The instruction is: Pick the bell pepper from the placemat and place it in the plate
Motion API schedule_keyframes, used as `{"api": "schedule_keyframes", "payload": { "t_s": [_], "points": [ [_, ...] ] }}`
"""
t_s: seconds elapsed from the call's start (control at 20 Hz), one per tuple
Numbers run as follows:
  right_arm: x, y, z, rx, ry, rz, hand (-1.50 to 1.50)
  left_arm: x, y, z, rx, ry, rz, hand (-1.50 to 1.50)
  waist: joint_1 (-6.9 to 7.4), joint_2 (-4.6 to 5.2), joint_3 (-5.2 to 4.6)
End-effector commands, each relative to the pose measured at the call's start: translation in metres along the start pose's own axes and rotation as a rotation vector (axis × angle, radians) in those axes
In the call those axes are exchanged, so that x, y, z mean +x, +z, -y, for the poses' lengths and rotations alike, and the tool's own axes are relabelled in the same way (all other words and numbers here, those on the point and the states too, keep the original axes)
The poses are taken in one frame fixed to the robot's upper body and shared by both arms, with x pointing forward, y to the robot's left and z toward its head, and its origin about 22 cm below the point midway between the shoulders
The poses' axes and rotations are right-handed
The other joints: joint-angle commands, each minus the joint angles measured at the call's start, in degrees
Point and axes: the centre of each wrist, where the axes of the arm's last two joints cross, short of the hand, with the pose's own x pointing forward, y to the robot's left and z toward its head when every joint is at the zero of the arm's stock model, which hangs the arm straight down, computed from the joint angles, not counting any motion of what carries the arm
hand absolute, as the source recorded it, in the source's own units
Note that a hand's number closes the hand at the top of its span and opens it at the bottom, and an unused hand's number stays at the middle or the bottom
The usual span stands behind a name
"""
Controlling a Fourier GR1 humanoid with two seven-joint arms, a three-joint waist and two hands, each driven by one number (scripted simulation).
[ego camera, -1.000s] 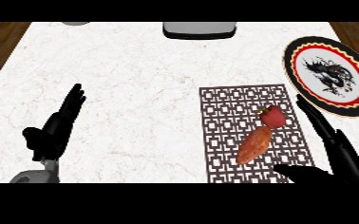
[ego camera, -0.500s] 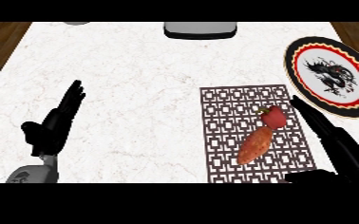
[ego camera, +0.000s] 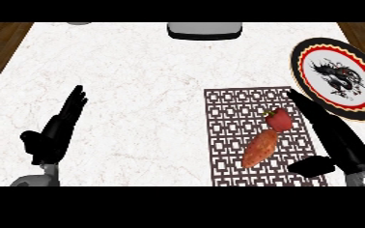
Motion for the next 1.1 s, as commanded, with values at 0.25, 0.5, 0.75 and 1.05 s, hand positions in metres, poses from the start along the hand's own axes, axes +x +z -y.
{"api": "schedule_keyframes", "payload": {
  "t_s": [0.25, 0.5, 0.75, 1.05],
  "points": [
    [-0.021, -0.033, -0.034, 0.052, 0.031, -0.027, -1.50, -0.013, -0.015, 0.008, 0.017, -0.020, 0.000, 0.00, -0.12, 0.09, 0.01],
    [-0.022, -0.034, -0.034, 0.042, 0.092, -0.084, -1.50, -0.010, -0.009, -0.002, -0.019, 0.011, -0.014, 0.00, -0.16, 0.04, 0.00],
    [-0.023, -0.050, -0.033, 0.046, 0.088, -0.085, -1.50, 0.021, -0.002, -0.005, -0.008, -0.003, -0.010, 0.00, -0.01, -0.04, 0.02],
    [-0.022, -0.076, -0.067, 0.122, 0.100, 0.026, 1.50, 0.004, -0.003, -0.003, -0.004, -0.006, -0.004, 0.00, 0.38, 0.08, 0.04]
  ]
}}
